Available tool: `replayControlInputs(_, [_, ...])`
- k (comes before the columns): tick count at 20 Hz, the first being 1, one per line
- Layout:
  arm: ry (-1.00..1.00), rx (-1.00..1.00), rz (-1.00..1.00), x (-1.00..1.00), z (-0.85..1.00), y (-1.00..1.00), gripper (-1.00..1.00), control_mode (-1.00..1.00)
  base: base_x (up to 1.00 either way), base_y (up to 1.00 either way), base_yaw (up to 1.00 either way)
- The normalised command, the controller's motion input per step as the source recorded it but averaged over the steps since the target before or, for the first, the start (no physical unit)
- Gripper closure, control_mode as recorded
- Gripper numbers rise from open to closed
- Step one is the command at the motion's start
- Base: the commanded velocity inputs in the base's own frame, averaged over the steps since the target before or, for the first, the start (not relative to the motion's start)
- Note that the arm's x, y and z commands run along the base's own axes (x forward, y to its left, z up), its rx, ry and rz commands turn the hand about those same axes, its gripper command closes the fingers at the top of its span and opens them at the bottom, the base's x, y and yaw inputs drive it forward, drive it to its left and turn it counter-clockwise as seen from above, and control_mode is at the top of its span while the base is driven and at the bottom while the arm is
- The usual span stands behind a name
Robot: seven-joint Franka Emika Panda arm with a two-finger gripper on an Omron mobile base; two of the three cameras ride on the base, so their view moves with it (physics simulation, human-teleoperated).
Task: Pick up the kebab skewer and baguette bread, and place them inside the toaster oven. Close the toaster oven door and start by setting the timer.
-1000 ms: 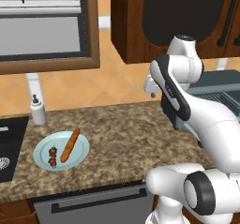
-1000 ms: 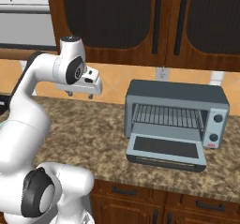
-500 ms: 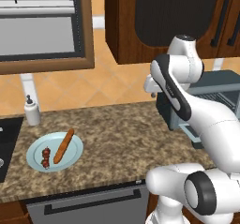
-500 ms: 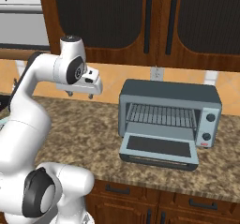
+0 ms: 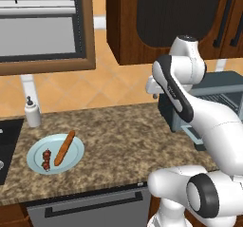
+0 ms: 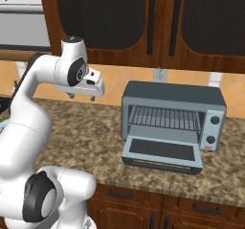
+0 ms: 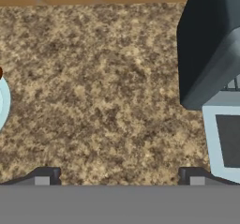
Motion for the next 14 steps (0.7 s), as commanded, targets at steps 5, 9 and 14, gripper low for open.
replayControlInputs(5, [0.0, -0.03, 0.01, -0.17, -0.23, -0.17, -1.0, -1.0, 0.0, 0.0, 0.0])
replayControlInputs(9, [-0.25, 0.07, 0.23, -0.78, -0.17, -1.0, -1.0, -1.0, 0.0, 0.0, 0.0])
replayControlInputs(14, [-0.39, 0.0, 0.35, -0.49, -0.07, -0.98, -1.0, -1.0, 0.0, 0.0, 0.0])
